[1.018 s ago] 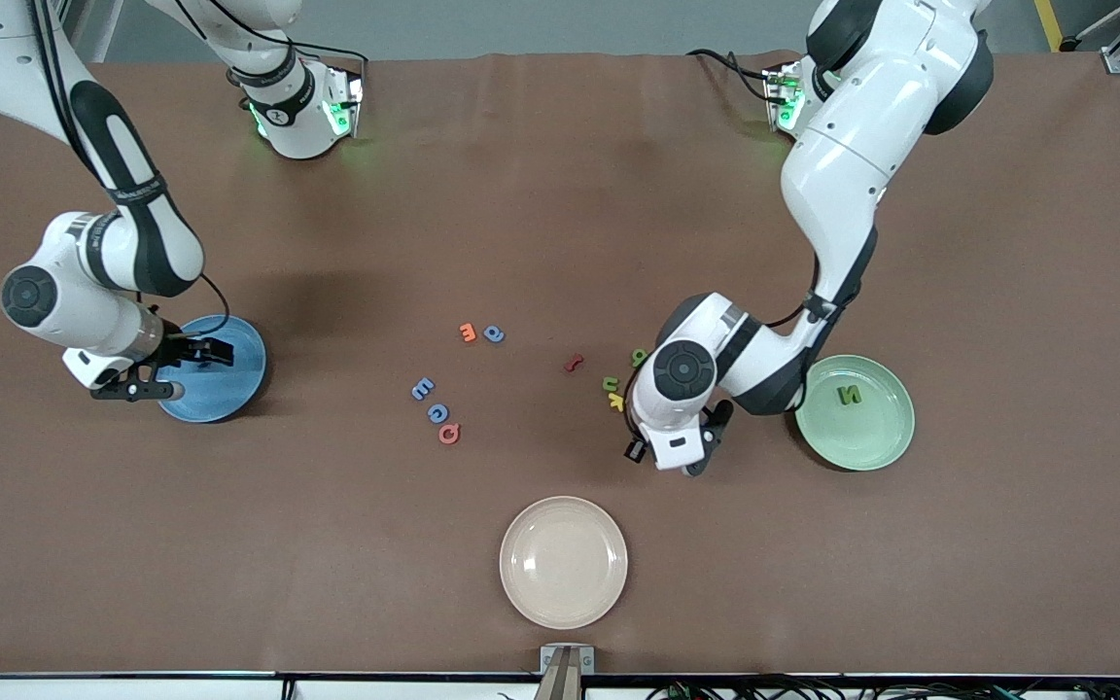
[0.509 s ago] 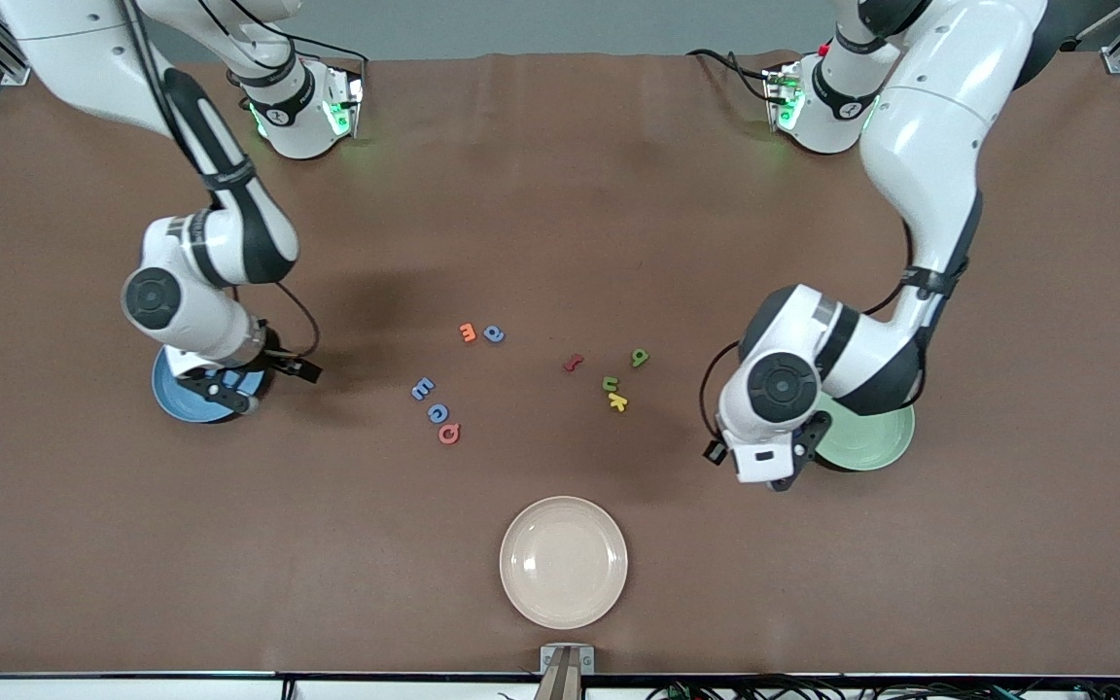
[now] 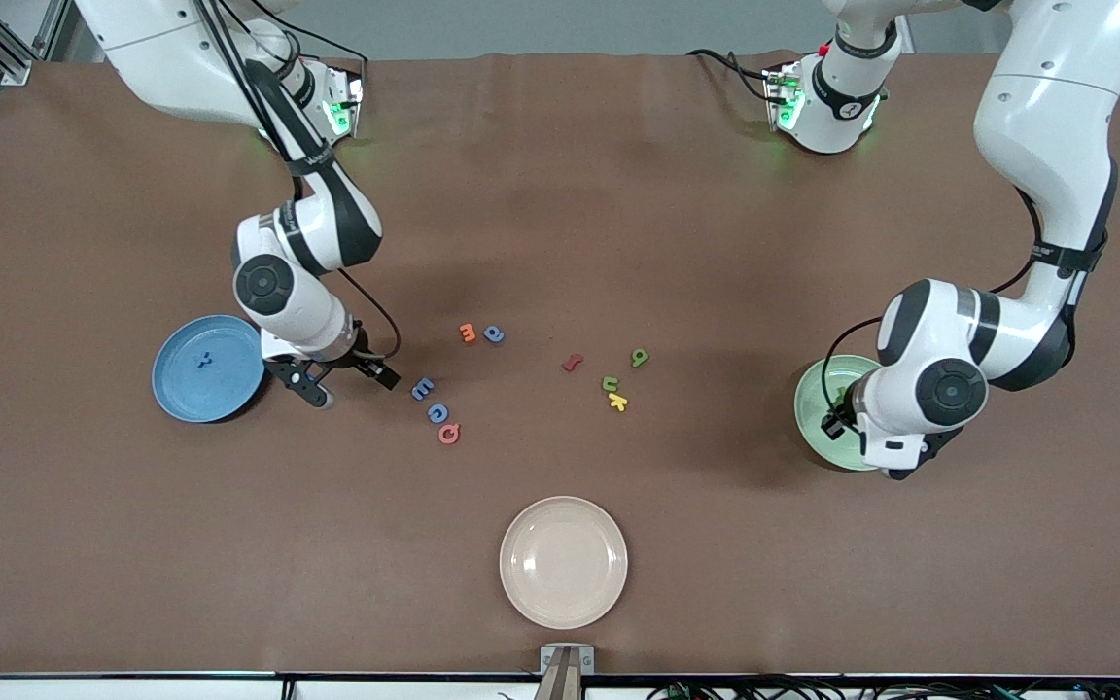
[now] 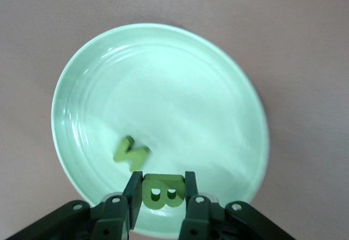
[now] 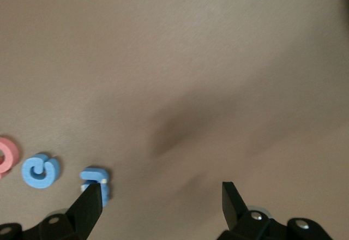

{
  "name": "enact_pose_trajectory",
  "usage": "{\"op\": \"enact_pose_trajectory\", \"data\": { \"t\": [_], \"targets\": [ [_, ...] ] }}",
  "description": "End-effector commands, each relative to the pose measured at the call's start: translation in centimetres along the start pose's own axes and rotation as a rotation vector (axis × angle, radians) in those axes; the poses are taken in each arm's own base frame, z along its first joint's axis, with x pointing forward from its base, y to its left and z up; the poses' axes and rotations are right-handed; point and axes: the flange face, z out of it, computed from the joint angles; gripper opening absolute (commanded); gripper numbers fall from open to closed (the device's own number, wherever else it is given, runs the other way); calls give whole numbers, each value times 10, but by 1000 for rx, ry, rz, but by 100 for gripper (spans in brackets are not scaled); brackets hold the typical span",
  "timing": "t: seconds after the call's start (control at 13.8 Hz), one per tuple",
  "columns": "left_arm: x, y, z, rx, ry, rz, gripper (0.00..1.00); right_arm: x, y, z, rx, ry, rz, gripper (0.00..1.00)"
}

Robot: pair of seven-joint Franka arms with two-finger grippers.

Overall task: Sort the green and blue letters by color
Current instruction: 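Place the green B on the green plate while the right gripper grasps blue letter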

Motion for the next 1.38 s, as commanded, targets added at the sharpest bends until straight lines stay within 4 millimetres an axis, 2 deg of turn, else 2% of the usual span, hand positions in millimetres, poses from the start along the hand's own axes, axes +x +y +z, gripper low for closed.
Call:
{"op": "enact_pose_trajectory", "data": {
  "t": [0.0, 0.15, 0.29, 0.65, 0.73, 0.8, 0.87, 1.02, 1.31],
  "targets": [
    [-20, -5, 25, -19, 29, 49, 2, -2, -25, 8, 22, 0, 72, 95],
    [-16, -18, 36, -1, 64, 74, 3, -3, -39, 13, 29, 3, 87, 94],
    [-20, -24, 40, 13, 61, 78, 3, -1, -47, 24, 30, 2, 86, 94],
    [-17, -28, 28, 14, 77, 76, 6, -7, -56, 36, 25, -2, 75, 93],
    [-16, -28, 27, 14, 78, 86, 24, -12, -59, 38, 21, -4, 68, 92],
    [-15, -27, 24, 13, 80, 98, 75, -15, -60, 41, 18, -5, 65, 89],
    [-15, -27, 19, 8, 86, 88, 98, -17, -62, 44, 15, -5, 59, 85],
    [-18, -17, 0, -18, 104, 79, 100, -17, -61, 46, 9, -5, 55, 75],
    [-56, 33, -31, -76, 103, 9, 100, -17, -61, 46, 7, -4, 54, 49]
  ]
}}
